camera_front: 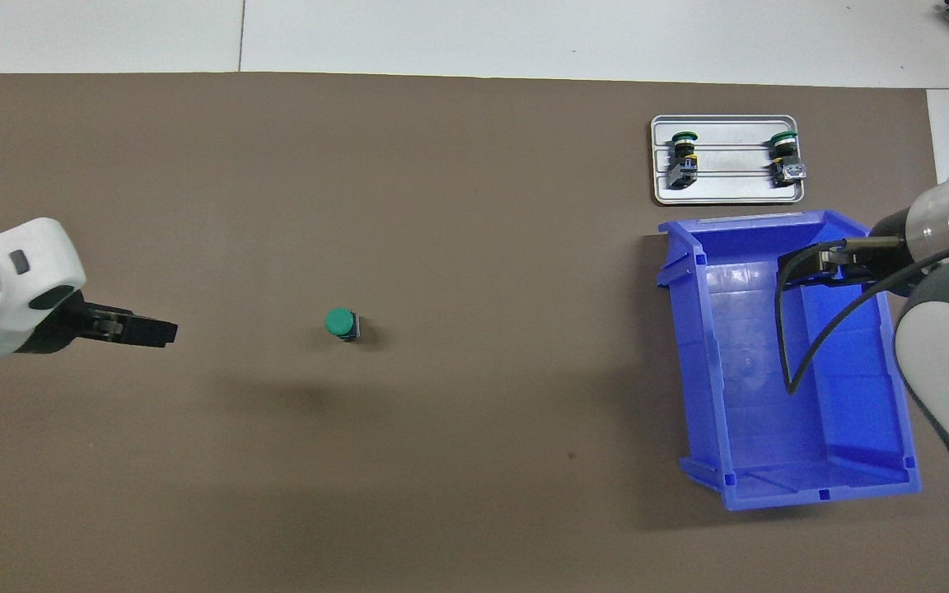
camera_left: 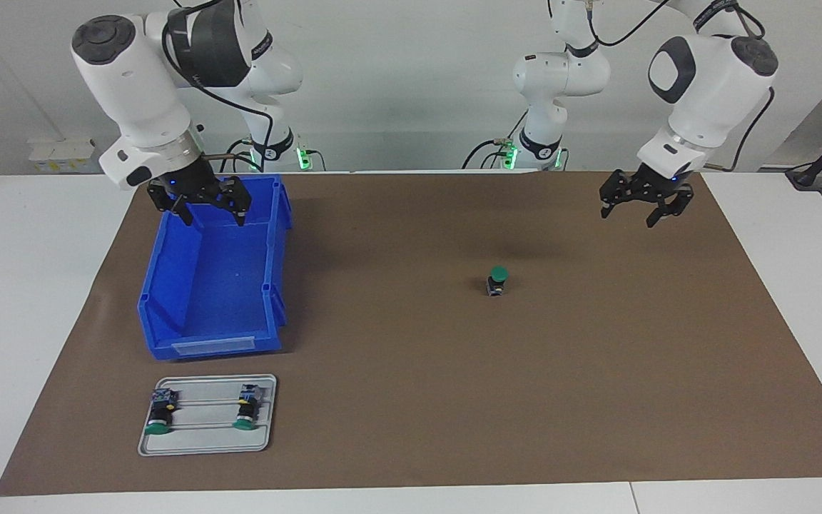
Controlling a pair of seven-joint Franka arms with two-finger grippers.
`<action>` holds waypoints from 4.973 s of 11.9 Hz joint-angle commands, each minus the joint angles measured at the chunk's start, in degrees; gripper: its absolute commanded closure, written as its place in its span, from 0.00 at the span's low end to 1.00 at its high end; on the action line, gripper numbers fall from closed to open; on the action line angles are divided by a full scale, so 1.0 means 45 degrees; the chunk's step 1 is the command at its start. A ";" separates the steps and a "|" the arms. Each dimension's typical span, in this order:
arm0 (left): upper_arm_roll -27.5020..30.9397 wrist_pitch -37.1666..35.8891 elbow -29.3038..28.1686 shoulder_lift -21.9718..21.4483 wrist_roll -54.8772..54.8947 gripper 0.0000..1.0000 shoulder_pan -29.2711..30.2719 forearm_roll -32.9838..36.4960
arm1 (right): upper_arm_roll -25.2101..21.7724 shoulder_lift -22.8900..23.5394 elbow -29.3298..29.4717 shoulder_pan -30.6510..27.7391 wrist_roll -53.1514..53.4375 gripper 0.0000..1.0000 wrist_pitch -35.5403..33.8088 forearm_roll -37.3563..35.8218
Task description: Place and press button with both arms
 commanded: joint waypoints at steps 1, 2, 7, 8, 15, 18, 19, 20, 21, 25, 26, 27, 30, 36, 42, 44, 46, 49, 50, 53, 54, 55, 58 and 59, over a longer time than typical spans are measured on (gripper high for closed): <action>-0.0163 -0.1973 0.3624 0.1677 -0.0358 0.00 0.0114 0.0437 | 0.0025 0.0391 0.0416 0.2345 0.1778 0.02 0.0782 -0.0509; -0.0163 -0.2694 0.4623 0.2011 -0.0358 0.00 0.0114 0.0456 | 0.0025 0.1227 0.1328 0.3070 0.2942 0.08 0.0902 -0.0456; -0.0163 -0.3991 0.5146 0.1920 -0.0494 0.00 0.0055 0.0476 | -0.0072 0.6522 0.6472 0.6275 0.6441 0.17 0.1346 -0.1080; -0.0163 -0.3933 0.4831 0.1800 -0.1171 0.00 -0.0042 0.0515 | -0.0092 0.7011 0.6629 0.6706 0.7165 0.18 0.1758 -0.1390; -0.0163 -0.3776 0.4262 0.1526 -0.1432 0.00 0.0055 0.0593 | -0.0170 1.0473 0.9736 0.8546 0.8735 0.20 0.2856 -0.2506; -0.0163 -0.3737 0.4262 0.1526 -0.1432 0.00 0.0055 0.0787 | -0.0131 1.0493 0.9521 0.8566 0.8754 0.21 0.3013 -0.2526; -0.0183 -0.3737 0.4262 0.1526 -0.1432 0.00 0.0055 0.0866 | -0.0112 1.0532 0.9424 0.8566 0.8832 0.21 0.3090 -0.2526; -0.0183 -0.3756 0.4242 0.1526 -0.1432 0.00 0.0055 0.0867 | -0.0111 1.0648 0.9249 0.8701 0.8891 0.21 0.3574 -0.2506; -0.0183 -0.3795 0.4242 0.1506 -0.1413 0.00 0.0055 0.0867 | -0.0111 1.0765 0.9170 0.8703 0.8930 0.21 0.3753 -0.2487; -0.0183 -0.3815 0.4242 0.1506 -0.1471 0.00 0.0074 0.0867 | -0.0150 1.1001 0.9170 0.8918 0.9419 0.21 0.3423 -0.2506; -0.0183 -0.3815 0.4242 0.1506 -0.1471 0.00 0.0074 0.0867 | -0.0150 1.0981 0.9170 0.8918 0.9438 0.21 0.3403 -0.2487; -0.0183 -0.3815 0.4242 0.1506 -0.1471 0.00 0.0074 0.0867 | -0.0150 1.0943 0.9150 0.8918 0.9438 0.22 0.3403 -0.2525; -0.0183 -0.3815 0.4242 0.1506 -0.1471 0.00 0.0074 0.0867 | -0.0150 1.0845 0.8819 0.8898 0.9438 0.27 0.3578 -0.2623; -0.0183 -0.3815 0.4242 0.1506 -0.1471 0.00 0.0074 0.0867 | -0.0150 1.0884 0.8701 0.8937 0.9516 0.44 0.3657 -0.2604; -0.0183 -0.3815 0.4242 0.1506 -0.1471 0.00 0.0074 0.0867 | -0.0131 1.0923 0.8720 0.8937 0.9575 0.61 0.3657 -0.2565; -0.0183 -0.3815 0.4242 0.1506 -0.1471 0.00 0.0074 0.0867 | -0.0131 1.0942 0.8720 0.8918 0.9692 0.66 0.3657 -0.2565; -0.0183 -0.3815 0.4242 0.1506 -0.1471 0.00 0.0074 0.0867 | -0.0131 1.0942 0.8740 0.8898 0.9692 0.73 0.3657 -0.2565; -0.0183 -0.3815 0.4242 0.1506 -0.1471 0.00 0.0074 0.0867 | -0.0131 1.0981 0.8818 0.8820 0.9673 0.94 0.3638 -0.2545; -0.0183 -0.3815 0.4242 0.1506 -0.1471 0.00 0.0074 0.0867 | -0.0131 1.0981 0.8857 0.8801 0.9673 1.00 0.3560 -0.2545; -0.0183 -0.3815 0.4242 0.1506 -0.1471 0.00 0.0074 0.0867 | -0.0209 1.0845 0.9110 0.8470 0.9536 1.00 0.3074 -0.2526; -0.0183 -0.3815 0.4242 0.1506 -0.1471 0.00 0.0074 0.0867 | -0.0112 1.0728 0.9150 0.8198 0.9459 1.00 0.2878 -0.2506; -0.0183 -0.3815 0.4242 0.1506 -0.1471 0.00 0.0074 0.0867 | -0.0073 1.0476 0.9169 0.7828 0.9110 1.00 0.2605 -0.2487; -0.0183 -0.3815 0.4242 0.1506 -0.1471 0.00 0.0074 0.0867 | -0.0092 0.9228 0.9131 0.6444 0.7318 1.00 0.1609 -0.2041; -0.0183 -0.3815 0.4242 0.1506 -0.1471 0.00 0.0074 0.0867 | -0.0092 0.8740 0.9092 0.5741 0.6033 1.00 0.1084 -0.1709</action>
